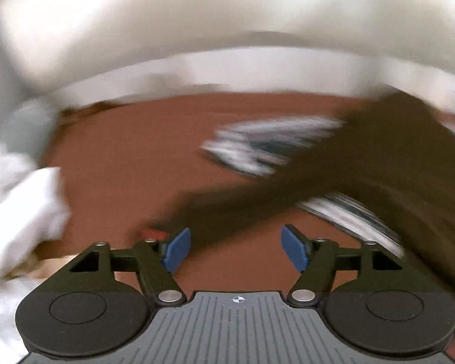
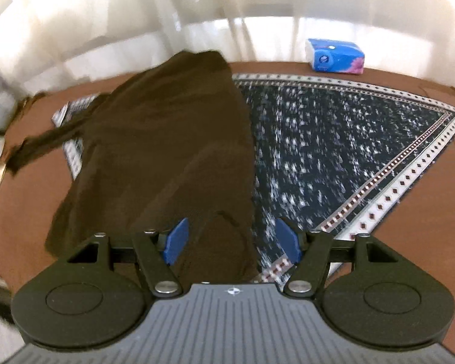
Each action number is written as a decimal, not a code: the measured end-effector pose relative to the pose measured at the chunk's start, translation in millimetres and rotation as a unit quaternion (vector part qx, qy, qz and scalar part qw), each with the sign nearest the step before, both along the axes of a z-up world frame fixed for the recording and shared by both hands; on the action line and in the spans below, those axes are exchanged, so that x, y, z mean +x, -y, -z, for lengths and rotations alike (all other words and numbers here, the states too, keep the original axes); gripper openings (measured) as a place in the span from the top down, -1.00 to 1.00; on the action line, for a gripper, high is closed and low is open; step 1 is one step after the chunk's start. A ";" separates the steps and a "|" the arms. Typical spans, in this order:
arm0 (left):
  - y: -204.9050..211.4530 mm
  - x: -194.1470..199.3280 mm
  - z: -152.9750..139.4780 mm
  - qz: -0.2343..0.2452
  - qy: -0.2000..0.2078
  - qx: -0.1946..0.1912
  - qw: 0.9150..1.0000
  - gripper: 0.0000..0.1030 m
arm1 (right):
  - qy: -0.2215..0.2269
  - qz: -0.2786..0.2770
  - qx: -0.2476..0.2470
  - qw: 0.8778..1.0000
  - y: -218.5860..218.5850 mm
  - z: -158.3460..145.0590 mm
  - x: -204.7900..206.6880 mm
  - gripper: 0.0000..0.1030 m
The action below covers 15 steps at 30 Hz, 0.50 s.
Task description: Fold clothes
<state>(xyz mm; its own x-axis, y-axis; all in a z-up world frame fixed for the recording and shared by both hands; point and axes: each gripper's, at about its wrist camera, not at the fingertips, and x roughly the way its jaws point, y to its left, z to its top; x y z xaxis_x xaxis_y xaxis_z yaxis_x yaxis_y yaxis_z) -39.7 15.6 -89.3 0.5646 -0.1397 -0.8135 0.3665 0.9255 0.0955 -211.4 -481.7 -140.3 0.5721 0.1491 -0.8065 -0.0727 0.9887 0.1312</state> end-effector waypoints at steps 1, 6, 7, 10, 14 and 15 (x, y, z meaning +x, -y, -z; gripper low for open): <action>16.0 -18.6 6.5 0.036 -0.013 0.000 0.999 -0.54 | -0.009 -0.014 -0.011 1.000 0.9 3.6 -4.3 -0.34; 87.1 -102.5 48.8 0.167 -0.073 0.012 0.983 -0.54 | -0.060 -0.077 -0.060 0.993 2.8 23.6 -25.9 -0.34; 98.1 -114.6 57.6 0.181 -0.086 0.011 0.980 -0.54 | -0.068 -0.094 -0.076 0.990 1.1 26.9 -29.4 -0.34; 126.9 -142.0 77.7 0.212 -0.104 0.035 0.971 -0.53 | -0.094 -0.159 -0.157 0.970 -13.5 42.1 -34.1 -0.34; 142.5 -155.1 86.9 0.219 -0.113 0.042 0.968 -0.53 | -0.075 -0.186 -0.166 0.966 -9.9 37.0 -34.9 -0.34; 145.0 -155.4 88.3 0.218 -0.110 0.044 0.969 -0.53 | -0.066 -0.183 -0.131 0.972 -5.1 31.2 -31.3 -0.34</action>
